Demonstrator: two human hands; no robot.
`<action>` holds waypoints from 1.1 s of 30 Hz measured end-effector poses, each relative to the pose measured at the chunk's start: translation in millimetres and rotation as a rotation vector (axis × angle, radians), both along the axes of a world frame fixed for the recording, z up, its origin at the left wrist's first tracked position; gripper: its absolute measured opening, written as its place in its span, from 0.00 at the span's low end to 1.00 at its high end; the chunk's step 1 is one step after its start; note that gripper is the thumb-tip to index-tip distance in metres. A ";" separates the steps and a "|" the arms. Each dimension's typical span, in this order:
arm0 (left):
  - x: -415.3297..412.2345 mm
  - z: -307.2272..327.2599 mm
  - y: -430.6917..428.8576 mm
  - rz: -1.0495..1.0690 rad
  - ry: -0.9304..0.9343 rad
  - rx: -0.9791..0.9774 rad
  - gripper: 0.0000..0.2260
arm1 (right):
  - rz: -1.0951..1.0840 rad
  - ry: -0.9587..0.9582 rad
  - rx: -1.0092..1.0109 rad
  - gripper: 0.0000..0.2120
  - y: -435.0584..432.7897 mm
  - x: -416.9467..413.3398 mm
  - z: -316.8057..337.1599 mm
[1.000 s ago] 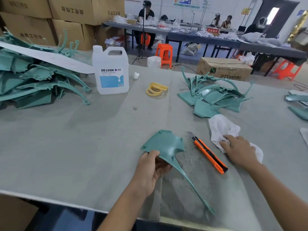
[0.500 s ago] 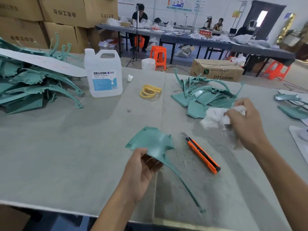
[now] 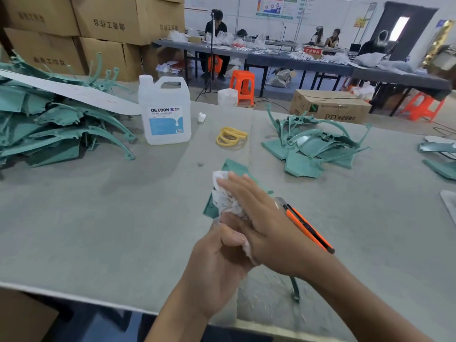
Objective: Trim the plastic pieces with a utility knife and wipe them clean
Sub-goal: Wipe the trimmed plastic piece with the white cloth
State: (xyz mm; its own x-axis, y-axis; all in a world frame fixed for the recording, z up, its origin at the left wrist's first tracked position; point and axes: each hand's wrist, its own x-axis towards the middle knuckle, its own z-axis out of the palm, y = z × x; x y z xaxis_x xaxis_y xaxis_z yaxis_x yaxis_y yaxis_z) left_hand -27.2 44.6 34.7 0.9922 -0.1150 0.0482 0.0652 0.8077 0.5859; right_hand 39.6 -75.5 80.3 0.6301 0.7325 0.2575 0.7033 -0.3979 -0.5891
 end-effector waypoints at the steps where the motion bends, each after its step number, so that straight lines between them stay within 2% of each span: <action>1: -1.2 0.4 -1.4 0.011 -0.005 0.013 0.24 | -0.001 -0.075 -0.011 0.23 3.8 -0.7 -0.4; 4: -4.4 1.4 -12.5 0.066 -0.050 0.133 0.25 | -0.156 -0.253 0.001 0.16 11.6 13.7 2.2; 6: -4.7 4.4 -20.6 0.146 -0.027 0.224 0.24 | -0.316 -0.230 -0.012 0.14 12.3 28.7 10.2; 9: -2.5 10.8 -26.5 0.270 0.070 0.308 0.16 | -0.407 -0.211 -0.059 0.14 10.0 43.5 18.7; 11: -1.6 13.3 -25.7 0.277 0.090 0.326 0.17 | -0.453 -0.207 -0.028 0.14 7.7 40.9 27.2; 13: -0.6 19.6 -23.9 0.269 0.053 0.299 0.18 | -0.339 -0.208 0.055 0.13 7.3 29.1 34.4; 15: 0.5 26.6 -20.7 0.275 -0.027 0.314 0.17 | -0.039 -0.214 0.122 0.12 8.9 7.3 37.9; 16: 1.0 29.8 -19.3 0.271 -0.067 0.320 0.18 | 0.053 -0.257 0.122 0.12 8.1 0.5 35.9; 17: 1.5 31.3 -18.3 0.265 -0.098 0.315 0.19 | 0.057 -0.329 0.117 0.11 6.0 1.5 34.3; 18: 1.2 31.7 -17.6 0.255 -0.119 0.295 0.20 | -0.020 -0.409 0.126 0.11 3.9 10.0 34.5; 20: -1.6 32.1 -18.5 0.275 -0.157 0.298 0.19 | -0.312 -0.469 0.176 0.10 -2.7 30.2 41.6; 22: -2.8 32.1 -19.2 0.409 -0.225 0.456 0.18 | -0.569 -0.349 0.331 0.11 -12.8 45.9 51.1; 24: -2.0 33.0 -17.2 0.624 -0.305 0.735 0.21 | -0.606 -0.132 0.570 0.09 -19.1 49.9 56.4; 26: 0.3 34.9 -11.1 0.748 -0.443 1.019 0.25 | -0.482 0.329 0.816 0.14 -23.8 42.1 60.9; 28: 1.9 32.8 -3.3 0.804 -0.558 1.224 0.31 | -0.250 0.984 0.959 0.28 -34.1 32.2 61.7; 29: 3.4 30.8 1.5 0.833 -0.579 1.315 0.32 | -0.143 1.174 0.960 0.34 -42.3 25.3 59.7; 30: 4.0 28.6 5.6 0.850 -0.578 1.396 0.32 | -0.062 1.224 0.943 0.36 -51.0 20.2 55.1; 31: 4.9 26.1 8.9 0.859 -0.575 1.460 0.31 | -0.038 1.199 0.923 0.32 -57.9 17.0 51.3; 33: 4.7 18.4 13.4 0.852 -0.622 1.537 0.29 | -0.129 1.086 0.828 0.21 -69.4 13.8 38.2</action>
